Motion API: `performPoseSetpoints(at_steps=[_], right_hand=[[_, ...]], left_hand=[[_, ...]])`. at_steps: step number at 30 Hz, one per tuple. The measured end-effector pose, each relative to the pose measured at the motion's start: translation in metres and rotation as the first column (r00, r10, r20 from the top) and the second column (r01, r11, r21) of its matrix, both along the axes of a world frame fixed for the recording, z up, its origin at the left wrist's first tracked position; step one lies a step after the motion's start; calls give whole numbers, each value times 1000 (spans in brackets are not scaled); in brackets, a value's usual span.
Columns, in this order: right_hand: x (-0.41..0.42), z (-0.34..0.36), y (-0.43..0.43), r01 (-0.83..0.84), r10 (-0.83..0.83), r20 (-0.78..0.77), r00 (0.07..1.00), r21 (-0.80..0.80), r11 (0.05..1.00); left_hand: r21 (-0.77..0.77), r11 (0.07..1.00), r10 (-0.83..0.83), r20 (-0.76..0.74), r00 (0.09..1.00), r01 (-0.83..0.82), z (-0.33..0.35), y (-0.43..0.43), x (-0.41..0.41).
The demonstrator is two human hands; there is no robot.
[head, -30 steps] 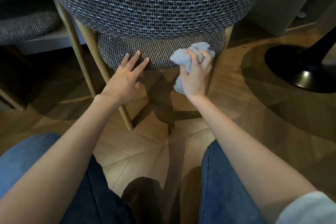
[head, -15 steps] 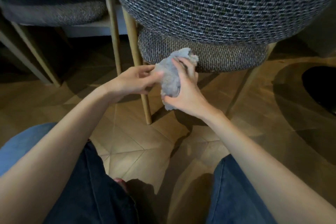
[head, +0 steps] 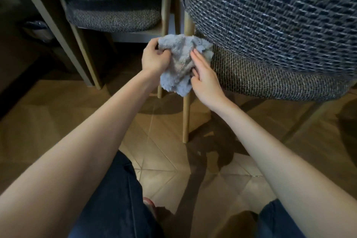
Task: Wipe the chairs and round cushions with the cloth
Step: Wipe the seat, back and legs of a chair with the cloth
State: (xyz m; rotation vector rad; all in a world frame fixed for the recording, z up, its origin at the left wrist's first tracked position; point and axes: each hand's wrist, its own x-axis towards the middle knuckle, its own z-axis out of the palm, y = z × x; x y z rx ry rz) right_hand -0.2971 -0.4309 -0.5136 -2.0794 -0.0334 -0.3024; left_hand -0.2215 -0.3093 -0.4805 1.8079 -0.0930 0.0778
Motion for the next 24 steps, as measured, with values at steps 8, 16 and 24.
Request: performPoseSetpoints(at_steps=[8, 16, 24], right_hand=[[40, -10, 2, 64, -64, 5, 998, 80, 995], [57, -7, 0, 117, -138, 126, 982, 161, 980], [36, -45, 23, 82, -87, 49, 995, 89, 993]], left_hand=[[-206, 966, -158, 10, 987, 157, -13, -29, 29], [-334, 926, -119, 176, 977, 173, -2, -38, 49], [-175, 974, -139, 41, 989, 144, -51, -28, 56]])
